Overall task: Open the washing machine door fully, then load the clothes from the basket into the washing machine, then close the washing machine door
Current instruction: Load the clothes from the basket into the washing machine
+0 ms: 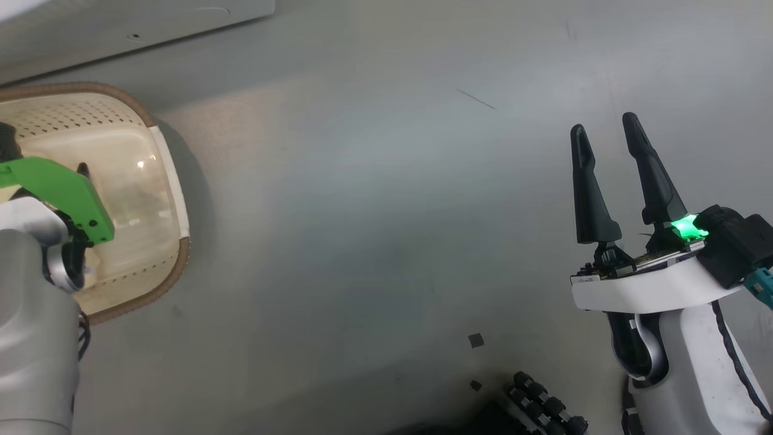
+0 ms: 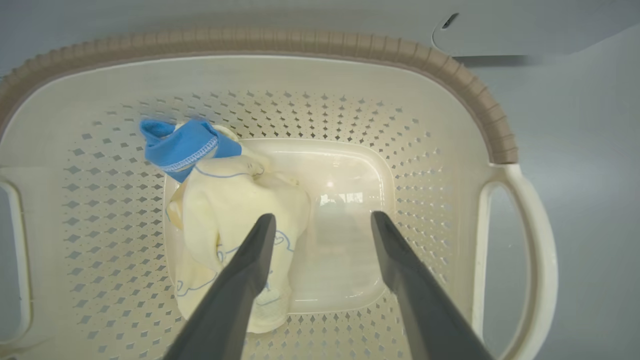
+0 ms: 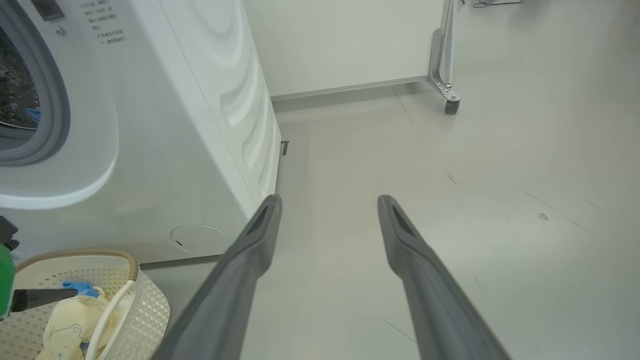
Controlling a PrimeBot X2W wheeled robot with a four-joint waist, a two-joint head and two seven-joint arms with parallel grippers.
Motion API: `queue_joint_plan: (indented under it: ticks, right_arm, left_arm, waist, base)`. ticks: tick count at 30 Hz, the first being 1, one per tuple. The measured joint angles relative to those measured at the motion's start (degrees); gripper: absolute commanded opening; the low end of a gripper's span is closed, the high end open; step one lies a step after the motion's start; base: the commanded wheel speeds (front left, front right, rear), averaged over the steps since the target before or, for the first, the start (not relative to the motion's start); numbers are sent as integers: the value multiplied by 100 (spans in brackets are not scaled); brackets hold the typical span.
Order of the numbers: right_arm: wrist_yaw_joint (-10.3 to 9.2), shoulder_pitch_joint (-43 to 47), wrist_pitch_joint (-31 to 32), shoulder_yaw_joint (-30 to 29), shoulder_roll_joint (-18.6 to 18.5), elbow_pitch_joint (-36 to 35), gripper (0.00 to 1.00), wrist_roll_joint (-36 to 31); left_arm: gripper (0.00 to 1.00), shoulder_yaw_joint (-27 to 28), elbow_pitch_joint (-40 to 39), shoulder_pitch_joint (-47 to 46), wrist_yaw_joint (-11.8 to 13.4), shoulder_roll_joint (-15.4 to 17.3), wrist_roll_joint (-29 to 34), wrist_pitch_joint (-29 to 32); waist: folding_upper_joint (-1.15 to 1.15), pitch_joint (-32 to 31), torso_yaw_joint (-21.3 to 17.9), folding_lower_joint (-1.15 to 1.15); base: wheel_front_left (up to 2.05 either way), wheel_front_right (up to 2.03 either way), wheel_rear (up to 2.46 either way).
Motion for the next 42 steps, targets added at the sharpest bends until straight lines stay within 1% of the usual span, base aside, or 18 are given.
queue_joint_plan:
  ticks: [4, 11, 15, 17, 23, 35, 36, 37, 38, 42]
  right_arm:
    - [0, -122, 0, -37, 7, -49, 100, 1]
    - [1, -240, -1, -160, 15, -79, 100, 7]
    - [1, -370, -1, -165, 23, -73, 100, 10]
    - [1, -425, -1, -170, 29, -73, 100, 23]
    - [1, -446, -1, -187, 30, -77, 100, 55]
    - [1, -566, -1, -33, 44, -164, 100, 167]
    - [1, -566, -1, -34, 44, -169, 100, 170]
    - [1, -568, -1, -35, 44, -169, 100, 175]
    - [1, -569, -1, -35, 46, -169, 100, 175]
    - [1, -578, -1, -33, 48, -168, 100, 185]
  left_arm:
    - [100, 58, 100, -203, 31, 107, 10, 134]
    - [100, 138, 244, -487, 45, 120, 16, 191]
    - [100, 212, 427, -675, 54, 248, 140, 282]
    - [100, 277, 500, -688, 71, 312, 166, 328]
    - [100, 448, 643, -812, 96, 325, 186, 332]
    - [100, 783, 1004, -1157, 96, 449, 544, 323]
    - [48, 804, 1018, -1180, 96, 449, 571, 303]
    - [11, 817, 1043, -1192, 96, 447, 608, 280]
    - [0, 840, 1080, -1199, 96, 443, 650, 272]
    - [0, 867, 1195, -1204, 96, 409, 764, 223]
  waist:
    - [0, 284, -74, 0]
    - [0, 650, -147, 0]
    - [0, 881, -167, 0]
    - [0, 947, -173, 0]
    - [0, 1066, -182, 0]
    - [0, 1281, -269, 0]
    - [0, 1300, -279, 0]
    - [0, 1314, -289, 0]
    - [0, 1323, -298, 0]
    - [0, 1338, -309, 0]
  base:
    - [0, 0, 0]
    - [0, 0, 0]
    - [0, 0, 0]
    - [0, 0, 0]
    - [0, 0, 0]
    - [0, 0, 0]
    - [0, 0, 0]
    - [0, 0, 0]
    - [0, 0, 0]
    - [0, 0, 0]
